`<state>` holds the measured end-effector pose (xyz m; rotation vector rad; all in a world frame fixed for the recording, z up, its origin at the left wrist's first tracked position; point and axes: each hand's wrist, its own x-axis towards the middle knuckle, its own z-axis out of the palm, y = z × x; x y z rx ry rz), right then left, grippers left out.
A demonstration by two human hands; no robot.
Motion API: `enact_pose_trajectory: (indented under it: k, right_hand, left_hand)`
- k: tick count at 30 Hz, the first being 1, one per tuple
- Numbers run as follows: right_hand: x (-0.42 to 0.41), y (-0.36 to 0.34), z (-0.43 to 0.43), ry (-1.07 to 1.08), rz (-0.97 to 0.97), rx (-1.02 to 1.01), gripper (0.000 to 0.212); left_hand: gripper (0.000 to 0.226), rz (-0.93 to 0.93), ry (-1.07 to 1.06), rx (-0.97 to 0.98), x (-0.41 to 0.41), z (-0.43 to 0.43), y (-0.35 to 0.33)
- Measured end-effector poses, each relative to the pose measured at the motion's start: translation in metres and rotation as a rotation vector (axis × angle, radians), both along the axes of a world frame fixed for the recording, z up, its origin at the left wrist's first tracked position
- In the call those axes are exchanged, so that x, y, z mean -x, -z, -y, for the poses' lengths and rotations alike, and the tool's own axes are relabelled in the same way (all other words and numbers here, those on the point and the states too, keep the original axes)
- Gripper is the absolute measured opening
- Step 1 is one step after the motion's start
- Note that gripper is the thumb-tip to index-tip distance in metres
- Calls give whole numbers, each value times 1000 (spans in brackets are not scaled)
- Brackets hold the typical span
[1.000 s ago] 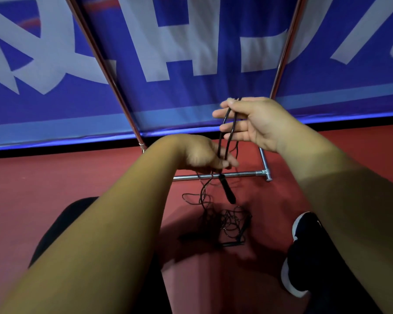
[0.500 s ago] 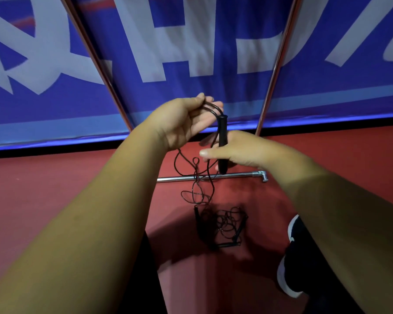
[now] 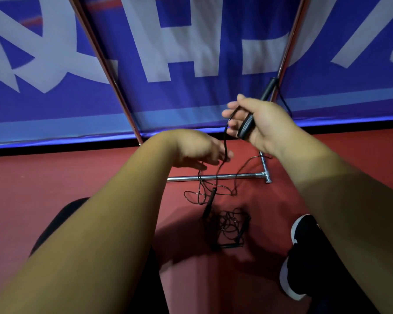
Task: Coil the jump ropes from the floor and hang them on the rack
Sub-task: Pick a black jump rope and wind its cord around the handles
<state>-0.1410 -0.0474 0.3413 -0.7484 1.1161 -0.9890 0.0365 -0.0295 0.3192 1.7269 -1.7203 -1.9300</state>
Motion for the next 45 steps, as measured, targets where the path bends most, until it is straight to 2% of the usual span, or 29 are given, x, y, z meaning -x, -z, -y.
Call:
enact_pose_trajectory:
  k: [4,6,8,11,13,14,16,17,20,22,24,26,29,31,32,35,40,43,45]
  right_hand:
    - [7,1,5,50,23,-23,30]
    - [10,5,10,57,24,-58,33]
    - [14,10,14,25,-45,-105,33]
    - [19,20,12,-170,-362,-123,25]
    - [22,26,6,-392,-587,-96,41]
    - [22,27,2,-522,-633,-111,49]
    - [20,31,-5,-733,-633,-150,55]
    - [18,31,-7,-772,-611,-156,52]
    - [11,27,-12,-755,-506,-162,33]
    - [7,23,-13,-703,-412,-168,28]
    - [3,18,-13,-597,-342,-150,28]
    - [-1,13,-11,-467,-248,-133,28]
    - [-3,5,-5,-299,-75,-146,26]
    - [-2,3,-2,-220,1,-154,24]
    - [-1,2,-1,-190,24,-154,23]
    - [2,3,3,-105,69,-149,23]
    - [4,8,8,-37,114,-151,22]
    - [9,14,16,29,4,-223,16]
    - [14,16,16,-53,-129,-328,14]
  left_hand:
    - [18,22,92,65,1,-3,3]
    - [18,-45,24,91,1,-1,1]
    - [19,-175,-134,86,2,2,-7]
    - [18,-436,-461,78,1,10,-19]
    - [18,-616,-663,19,-2,16,-24]
    - [19,-702,-747,-17,-5,18,-25]
    - [22,-842,-879,-57,-10,21,-27]
    - [22,-886,-926,-53,-13,22,-26]
    - [22,-936,-1037,-10,-21,26,-25]
    - [27,-907,-1075,0,-27,27,-24]
    - [33,-802,-1044,-3,-31,26,-23]
    - [35,-579,-926,25,-31,22,-22]
    - [27,-101,-448,70,-27,9,-16]
    - [34,80,-87,67,-24,0,-10]
    - [39,112,24,74,-21,-4,-8]
    - [43,11,91,91,-13,-6,-5]
    - [26,-37,39,169,-7,-5,-3]
    - [28,-100,-50,146,-5,-2,-4]
    - [26,-185,-129,129,-5,1,-7]
